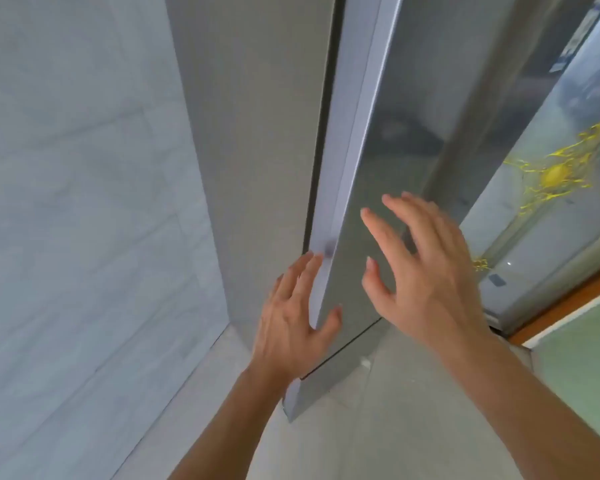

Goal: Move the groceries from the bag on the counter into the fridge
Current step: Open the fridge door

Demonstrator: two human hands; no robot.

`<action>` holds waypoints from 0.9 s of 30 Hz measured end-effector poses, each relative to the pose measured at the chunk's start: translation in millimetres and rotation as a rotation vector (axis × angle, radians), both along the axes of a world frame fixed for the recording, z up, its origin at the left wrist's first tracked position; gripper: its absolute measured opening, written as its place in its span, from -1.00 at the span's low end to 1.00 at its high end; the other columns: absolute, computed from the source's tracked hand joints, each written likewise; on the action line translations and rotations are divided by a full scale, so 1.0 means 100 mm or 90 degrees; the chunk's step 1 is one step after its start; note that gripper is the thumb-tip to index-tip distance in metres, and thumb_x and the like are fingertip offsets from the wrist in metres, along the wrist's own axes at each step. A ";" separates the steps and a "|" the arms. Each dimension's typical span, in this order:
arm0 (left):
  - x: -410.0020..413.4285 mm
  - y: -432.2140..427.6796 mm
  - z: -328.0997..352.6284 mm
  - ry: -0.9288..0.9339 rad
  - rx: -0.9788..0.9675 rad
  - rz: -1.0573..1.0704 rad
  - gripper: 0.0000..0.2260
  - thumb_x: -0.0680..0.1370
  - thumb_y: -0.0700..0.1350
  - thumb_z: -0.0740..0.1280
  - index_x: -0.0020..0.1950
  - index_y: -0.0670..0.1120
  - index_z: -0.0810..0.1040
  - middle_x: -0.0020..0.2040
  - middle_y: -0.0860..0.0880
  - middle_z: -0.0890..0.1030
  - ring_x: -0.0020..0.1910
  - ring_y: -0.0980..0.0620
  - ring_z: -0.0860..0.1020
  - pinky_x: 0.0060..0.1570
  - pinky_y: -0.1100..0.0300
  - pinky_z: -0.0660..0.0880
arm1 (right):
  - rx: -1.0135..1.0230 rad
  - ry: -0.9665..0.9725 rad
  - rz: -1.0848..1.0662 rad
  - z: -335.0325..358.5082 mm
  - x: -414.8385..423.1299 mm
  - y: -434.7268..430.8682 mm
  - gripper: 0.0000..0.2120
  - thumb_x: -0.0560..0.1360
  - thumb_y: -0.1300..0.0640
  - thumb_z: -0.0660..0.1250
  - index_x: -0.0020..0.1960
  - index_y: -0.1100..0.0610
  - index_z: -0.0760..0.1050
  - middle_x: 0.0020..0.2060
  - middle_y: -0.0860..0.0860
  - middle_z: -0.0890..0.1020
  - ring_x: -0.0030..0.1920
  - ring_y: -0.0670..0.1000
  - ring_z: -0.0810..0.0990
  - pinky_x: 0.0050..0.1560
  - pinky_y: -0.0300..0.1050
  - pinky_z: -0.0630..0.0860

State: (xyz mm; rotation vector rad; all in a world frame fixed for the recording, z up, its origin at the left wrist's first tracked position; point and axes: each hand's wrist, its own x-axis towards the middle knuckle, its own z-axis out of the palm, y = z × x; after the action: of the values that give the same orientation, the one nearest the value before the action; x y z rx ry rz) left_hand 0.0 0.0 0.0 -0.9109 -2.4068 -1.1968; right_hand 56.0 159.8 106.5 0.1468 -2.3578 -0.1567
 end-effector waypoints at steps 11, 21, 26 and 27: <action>-0.14 0.29 0.10 0.002 0.130 -0.017 -0.36 0.45 -0.03 0.40 0.46 -0.23 0.32 0.22 -0.11 0.44 0.17 -0.06 0.50 0.09 0.04 0.54 | 0.420 0.038 0.199 0.68 -0.64 0.06 -0.82 0.48 0.22 0.23 -0.18 0.24 0.58 -0.14 0.16 0.62 0.05 0.25 0.59 0.47 0.18 0.31; -0.13 0.35 0.07 -0.032 0.187 -0.015 -0.46 0.43 -0.03 0.41 0.34 -0.20 0.40 0.16 -0.07 0.45 0.13 -0.06 0.47 0.09 0.01 0.50 | 0.453 -0.065 0.193 0.74 -0.67 0.05 -0.75 0.54 0.17 0.12 -0.17 0.23 0.52 -0.17 0.14 0.56 -0.04 0.22 0.53 0.29 0.15 0.43; 0.00 0.33 0.06 -0.002 0.166 -0.093 -0.50 0.41 -0.09 0.42 0.29 -0.23 0.42 0.12 -0.07 0.48 0.06 -0.04 0.47 0.05 0.04 0.50 | 0.477 -0.011 0.233 0.71 -0.49 0.13 -0.87 0.46 0.22 0.24 -0.27 0.16 0.42 -0.29 0.08 0.49 -0.19 0.19 0.55 0.02 0.12 0.52; 0.04 0.33 0.05 0.000 0.155 -0.128 -0.50 0.41 -0.09 0.42 0.29 -0.23 0.42 0.11 -0.08 0.49 0.04 -0.04 0.48 0.04 0.05 0.51 | 0.487 0.000 0.232 0.69 -0.40 0.18 -0.88 0.44 0.22 0.27 -0.28 0.14 0.41 -0.30 0.06 0.48 -0.21 0.18 0.55 -0.01 0.09 0.52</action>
State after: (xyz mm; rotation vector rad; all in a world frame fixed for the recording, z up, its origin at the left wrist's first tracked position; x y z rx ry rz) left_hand 4.4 32.5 5.3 -1.0913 -2.1477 -1.5212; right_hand 15.8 178.1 175.5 0.9272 -2.1100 -0.8654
